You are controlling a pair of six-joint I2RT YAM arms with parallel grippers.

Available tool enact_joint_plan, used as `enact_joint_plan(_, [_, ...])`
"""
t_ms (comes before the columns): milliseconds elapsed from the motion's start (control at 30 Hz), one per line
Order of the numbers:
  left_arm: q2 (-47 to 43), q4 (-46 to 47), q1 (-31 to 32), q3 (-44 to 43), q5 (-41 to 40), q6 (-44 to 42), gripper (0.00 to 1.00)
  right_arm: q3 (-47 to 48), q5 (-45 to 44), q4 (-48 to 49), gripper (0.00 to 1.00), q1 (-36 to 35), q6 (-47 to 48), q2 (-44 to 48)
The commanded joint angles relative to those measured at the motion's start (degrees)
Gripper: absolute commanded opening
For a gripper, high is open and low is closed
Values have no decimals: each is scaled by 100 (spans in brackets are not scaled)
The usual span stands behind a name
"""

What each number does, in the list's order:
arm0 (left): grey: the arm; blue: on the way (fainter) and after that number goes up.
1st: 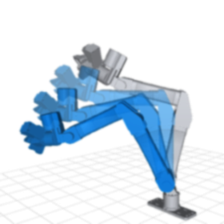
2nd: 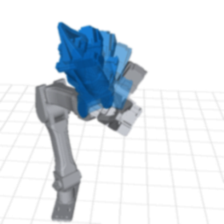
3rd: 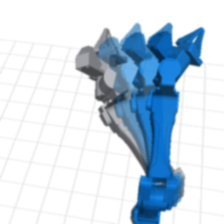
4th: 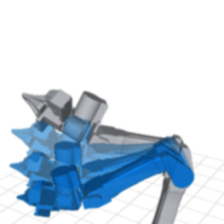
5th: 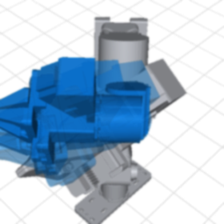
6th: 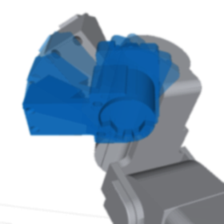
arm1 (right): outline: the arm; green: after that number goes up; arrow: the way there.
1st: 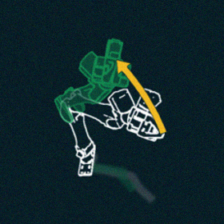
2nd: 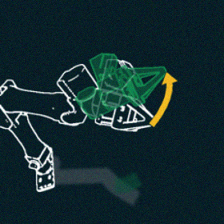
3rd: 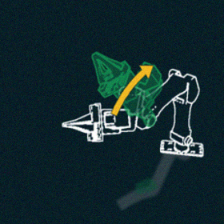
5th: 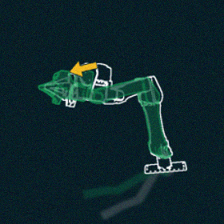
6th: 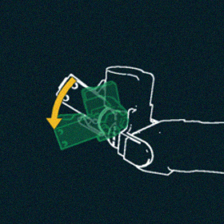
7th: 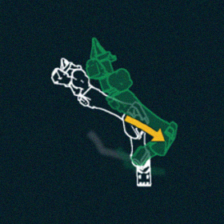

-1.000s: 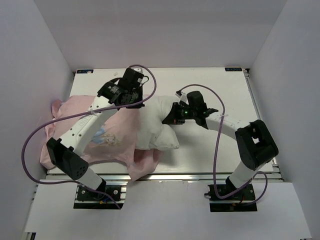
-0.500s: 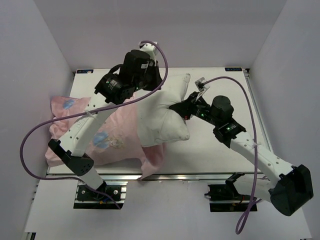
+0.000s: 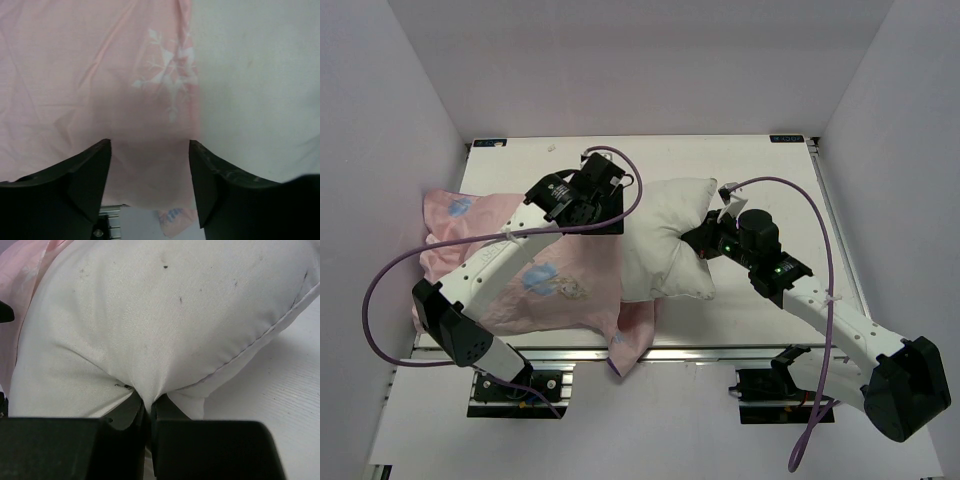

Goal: Put the pillow into the pillowcase

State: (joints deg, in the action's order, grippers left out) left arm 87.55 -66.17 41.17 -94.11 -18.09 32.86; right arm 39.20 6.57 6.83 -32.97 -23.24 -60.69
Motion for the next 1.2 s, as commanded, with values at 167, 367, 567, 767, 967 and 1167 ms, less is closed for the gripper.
enact_joint_plan(167, [34, -36, 5, 209, 191, -69, 77, 88, 11, 328, 0, 1, 180, 145])
enact_joint_plan(367, [-159, 420, 5, 103, 683, -131, 84, 79, 64, 284, 0, -7, 198, 101])
enact_joint_plan(567, [-203, 650, 5, 68, 737, -192, 89, 61, 108, 301, 0, -7, 206, 92])
enact_joint_plan(767, [367, 18, 5, -11, 113, -114, 78, 18, 99, 328, 0, -7, 206, 162])
enact_joint_plan(967, [588, -325, 5, -187, -239, 45, 49, -9, 55, 301, 0, -7, 233, 206])
enact_joint_plan(1167, [509, -370, 5, -765, -310, -16, 0, -18, 46, 319, 0, 1, 338, 171])
